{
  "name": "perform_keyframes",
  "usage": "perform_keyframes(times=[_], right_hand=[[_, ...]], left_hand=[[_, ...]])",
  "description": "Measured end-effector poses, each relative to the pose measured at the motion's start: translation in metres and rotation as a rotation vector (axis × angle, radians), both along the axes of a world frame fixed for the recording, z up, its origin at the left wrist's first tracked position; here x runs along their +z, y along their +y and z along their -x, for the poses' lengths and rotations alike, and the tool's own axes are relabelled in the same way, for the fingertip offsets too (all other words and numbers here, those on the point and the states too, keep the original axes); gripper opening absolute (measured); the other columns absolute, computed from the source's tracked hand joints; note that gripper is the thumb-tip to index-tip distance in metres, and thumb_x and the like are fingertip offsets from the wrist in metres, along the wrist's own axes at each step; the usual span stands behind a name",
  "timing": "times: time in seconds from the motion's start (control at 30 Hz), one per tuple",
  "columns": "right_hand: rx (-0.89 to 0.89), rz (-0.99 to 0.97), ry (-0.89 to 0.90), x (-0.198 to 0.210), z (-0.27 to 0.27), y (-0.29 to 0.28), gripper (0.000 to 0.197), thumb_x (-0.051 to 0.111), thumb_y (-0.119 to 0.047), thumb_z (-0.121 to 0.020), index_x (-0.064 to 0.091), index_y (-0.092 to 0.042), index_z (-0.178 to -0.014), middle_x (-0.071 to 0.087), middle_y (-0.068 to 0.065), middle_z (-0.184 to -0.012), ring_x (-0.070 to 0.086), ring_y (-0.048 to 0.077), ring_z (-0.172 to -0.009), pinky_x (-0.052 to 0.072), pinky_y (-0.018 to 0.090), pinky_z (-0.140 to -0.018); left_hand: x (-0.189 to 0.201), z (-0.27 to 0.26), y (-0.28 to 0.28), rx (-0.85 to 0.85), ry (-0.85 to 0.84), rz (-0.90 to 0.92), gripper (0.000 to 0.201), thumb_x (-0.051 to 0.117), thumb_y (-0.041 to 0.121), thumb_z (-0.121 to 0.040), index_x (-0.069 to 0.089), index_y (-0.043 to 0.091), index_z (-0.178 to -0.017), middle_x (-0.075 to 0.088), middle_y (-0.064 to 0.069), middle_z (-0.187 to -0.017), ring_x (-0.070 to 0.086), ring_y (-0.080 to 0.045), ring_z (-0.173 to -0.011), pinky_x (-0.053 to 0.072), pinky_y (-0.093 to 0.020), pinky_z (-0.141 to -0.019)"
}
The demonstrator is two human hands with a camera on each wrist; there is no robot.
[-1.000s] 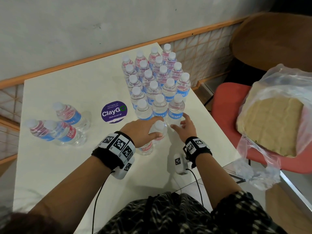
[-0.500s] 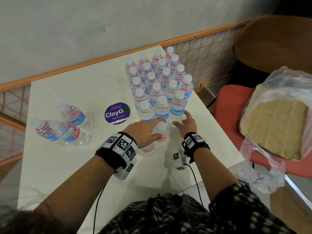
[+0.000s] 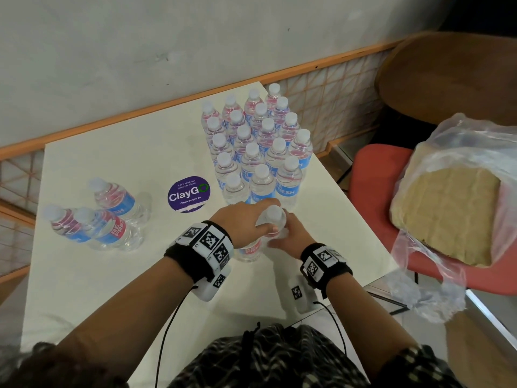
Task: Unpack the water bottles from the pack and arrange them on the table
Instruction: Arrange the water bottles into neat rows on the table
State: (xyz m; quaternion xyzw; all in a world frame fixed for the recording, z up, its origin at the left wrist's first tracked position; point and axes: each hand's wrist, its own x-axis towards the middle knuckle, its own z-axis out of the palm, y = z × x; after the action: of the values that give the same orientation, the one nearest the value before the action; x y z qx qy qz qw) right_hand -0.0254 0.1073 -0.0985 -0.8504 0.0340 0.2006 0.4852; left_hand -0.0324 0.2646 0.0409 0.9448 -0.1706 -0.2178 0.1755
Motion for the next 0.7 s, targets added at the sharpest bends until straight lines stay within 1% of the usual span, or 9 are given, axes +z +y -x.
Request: perform_keyframes(times=[0.07,0.13,0.2,0.27,0.33,0.47,0.5,0.63,0.7], right_hand=[[-0.039,-0.049,-0.025,-0.001,0.003,0.001,0.079,0.086,-0.039,-0.049,0.051,-0.032,-0.119,0.058,0.003,-0.120,0.058,0.020,-0.110,0.049,0.044,-0.094],[-0.109,-0.070,-0.074,0.006,0.007,-0.005,0.074,0.087,-0.033,-0.055,0.052,-0.026,-0.120,0.057,0.004,-0.122,0.057,0.021,-0.111,0.047,0.041,-0.095],[-0.172,-0.083,-0.115,0.007,0.009,-0.014,0.074,0.086,-0.033,-0.058,0.052,-0.023,-0.122,0.059,0.004,-0.121,0.058,0.020,-0.110,0.047,0.039,-0.095],[-0.256,-0.072,-0.138,0.008,0.009,-0.023,0.073,0.086,-0.028,-0.061,0.050,-0.019,-0.124,0.061,0.003,-0.119,0.059,0.019,-0.106,0.046,0.033,-0.093],[-0.361,-0.060,-0.157,0.009,0.006,-0.033,0.071,0.085,-0.025,-0.063,0.048,-0.017,-0.123,0.061,0.000,-0.114,0.058,0.017,-0.099,0.045,0.028,-0.089],[-0.632,-0.013,-0.113,0.011,-0.004,-0.048,0.071,0.087,-0.040,-0.055,0.039,-0.024,-0.104,0.056,0.009,-0.109,0.054,0.031,-0.103,0.047,0.039,-0.086],[-0.683,-0.014,-0.086,0.010,-0.007,-0.050,0.072,0.086,-0.042,-0.056,0.037,-0.023,-0.105,0.053,0.009,-0.109,0.052,0.032,-0.104,0.046,0.039,-0.086],[-0.616,-0.008,-0.109,0.003,-0.009,-0.058,0.080,0.077,-0.024,-0.070,0.030,-0.020,-0.134,0.047,0.011,-0.125,0.038,0.033,-0.118,0.036,0.038,-0.092],[-0.549,-0.001,-0.106,-0.003,-0.006,-0.061,0.076,0.070,-0.016,-0.076,0.031,-0.023,-0.140,0.047,0.013,-0.127,0.035,0.032,-0.121,0.034,0.036,-0.095]], left_hand=[[0.001,-0.001,-0.006,-0.009,0.002,0.019,0.050,0.050,0.052,-0.089,0.033,0.044,-0.136,0.062,-0.001,-0.118,0.057,-0.024,-0.107,0.045,-0.038,-0.091],[0.002,-0.002,-0.008,0.007,0.007,0.048,0.057,0.056,0.052,-0.085,0.032,0.046,-0.136,0.061,0.002,-0.123,0.056,-0.021,-0.113,0.045,-0.037,-0.093],[0.001,-0.003,-0.007,0.025,0.022,0.051,0.074,0.065,0.051,-0.078,0.024,0.049,-0.140,0.058,0.005,-0.127,0.054,-0.018,-0.117,0.045,-0.038,-0.096],[0.000,-0.004,-0.008,0.021,0.025,-0.003,0.082,0.067,0.049,-0.076,0.021,0.045,-0.143,0.056,0.007,-0.131,0.054,-0.018,-0.116,0.046,-0.037,-0.095],[-0.002,-0.002,-0.009,0.019,0.017,-0.045,0.076,0.066,0.047,-0.078,0.027,0.040,-0.143,0.056,0.008,-0.131,0.055,-0.018,-0.114,0.046,-0.036,-0.094],[-0.001,-0.002,-0.011,0.017,0.019,-0.071,0.067,0.065,0.045,-0.080,0.035,0.036,-0.139,0.057,0.009,-0.129,0.055,-0.016,-0.112,0.046,-0.036,-0.094],[0.000,-0.002,-0.010,0.021,0.025,-0.071,0.066,0.065,0.044,-0.080,0.036,0.035,-0.138,0.057,0.009,-0.129,0.055,-0.016,-0.112,0.046,-0.037,-0.094],[0.001,-0.001,-0.010,0.021,0.031,-0.079,0.063,0.064,0.045,-0.080,0.038,0.034,-0.137,0.057,0.010,-0.128,0.055,-0.016,-0.111,0.046,-0.035,-0.093],[0.001,-0.001,-0.011,0.020,0.029,-0.083,0.061,0.064,0.044,-0.081,0.040,0.034,-0.136,0.057,0.010,-0.128,0.055,-0.016,-0.111,0.046,-0.034,-0.092]])
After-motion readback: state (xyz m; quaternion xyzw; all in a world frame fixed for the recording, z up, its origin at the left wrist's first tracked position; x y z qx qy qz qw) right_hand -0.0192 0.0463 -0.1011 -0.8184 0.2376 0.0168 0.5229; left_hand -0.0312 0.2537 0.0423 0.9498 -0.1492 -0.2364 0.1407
